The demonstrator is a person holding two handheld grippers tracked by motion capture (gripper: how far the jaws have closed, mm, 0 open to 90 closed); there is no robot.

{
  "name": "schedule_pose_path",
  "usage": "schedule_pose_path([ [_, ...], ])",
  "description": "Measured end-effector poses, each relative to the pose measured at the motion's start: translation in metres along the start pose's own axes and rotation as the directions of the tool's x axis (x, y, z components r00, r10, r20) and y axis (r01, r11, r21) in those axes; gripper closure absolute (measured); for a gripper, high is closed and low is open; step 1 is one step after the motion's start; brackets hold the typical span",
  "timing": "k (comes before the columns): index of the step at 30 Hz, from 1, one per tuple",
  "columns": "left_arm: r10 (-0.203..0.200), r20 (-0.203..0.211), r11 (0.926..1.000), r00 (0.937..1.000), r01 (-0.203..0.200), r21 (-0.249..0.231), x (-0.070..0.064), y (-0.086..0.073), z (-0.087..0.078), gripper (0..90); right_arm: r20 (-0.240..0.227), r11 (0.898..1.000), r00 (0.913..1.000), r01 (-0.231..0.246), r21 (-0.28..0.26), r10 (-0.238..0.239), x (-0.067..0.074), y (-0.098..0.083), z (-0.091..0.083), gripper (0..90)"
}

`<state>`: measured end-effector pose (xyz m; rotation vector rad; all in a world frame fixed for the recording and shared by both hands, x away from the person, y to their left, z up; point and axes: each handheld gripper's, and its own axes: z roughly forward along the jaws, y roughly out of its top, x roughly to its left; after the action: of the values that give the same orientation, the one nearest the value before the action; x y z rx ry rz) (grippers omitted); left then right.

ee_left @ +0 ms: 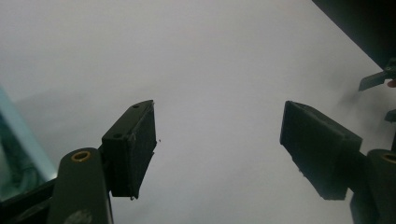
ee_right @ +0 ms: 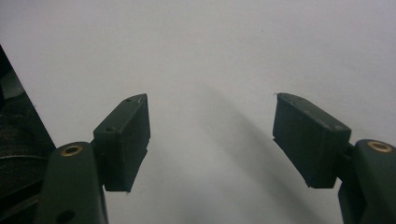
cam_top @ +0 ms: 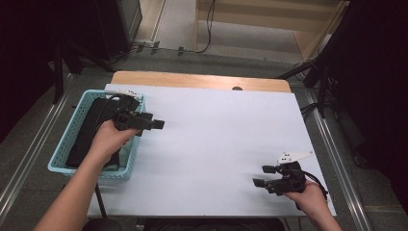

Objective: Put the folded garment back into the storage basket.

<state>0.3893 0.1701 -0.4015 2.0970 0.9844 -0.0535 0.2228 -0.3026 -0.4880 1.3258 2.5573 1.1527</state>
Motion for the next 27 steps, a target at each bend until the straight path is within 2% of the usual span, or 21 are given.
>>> schedule_pose_path([
  [7,0.01,0.017,0.9997,0.9998,-0.01,0.024,-0.011,-0.004,0.012,27.4,-0.001,1.0,1.0,-0.003,-0.003,0.003,0.0,0.0,0.0,26.1],
  [12,0.002,0.032,0.9999,0.9995,-0.003,0.01,-0.016,-0.009,0.016,27.5,-0.002,1.0,1.0,-0.005,-0.003,0.005,-0.001,0.0,0.0,26.1],
  [16,0.003,0.032,0.9995,0.9995,-0.004,0.032,-0.021,-0.015,0.021,27.6,-0.002,1.0,1.0,-0.005,-0.002,0.005,-0.001,0.0,0.0,26.1],
  [19,0.005,0.033,0.9991,0.9994,-0.006,0.041,-0.025,-0.02,0.021,27.6,0.001,1.0,1.0,-0.007,0.003,0.007,-0.001,0.0,0.0,26.1],
  [27,0.013,0.035,0.9996,0.9993,-0.014,0.023,-0.034,-0.032,0.019,27.6,0.004,1.0,1.0,-0.008,-0.003,0.008,-0.002,0.0,0.001,26.1],
])
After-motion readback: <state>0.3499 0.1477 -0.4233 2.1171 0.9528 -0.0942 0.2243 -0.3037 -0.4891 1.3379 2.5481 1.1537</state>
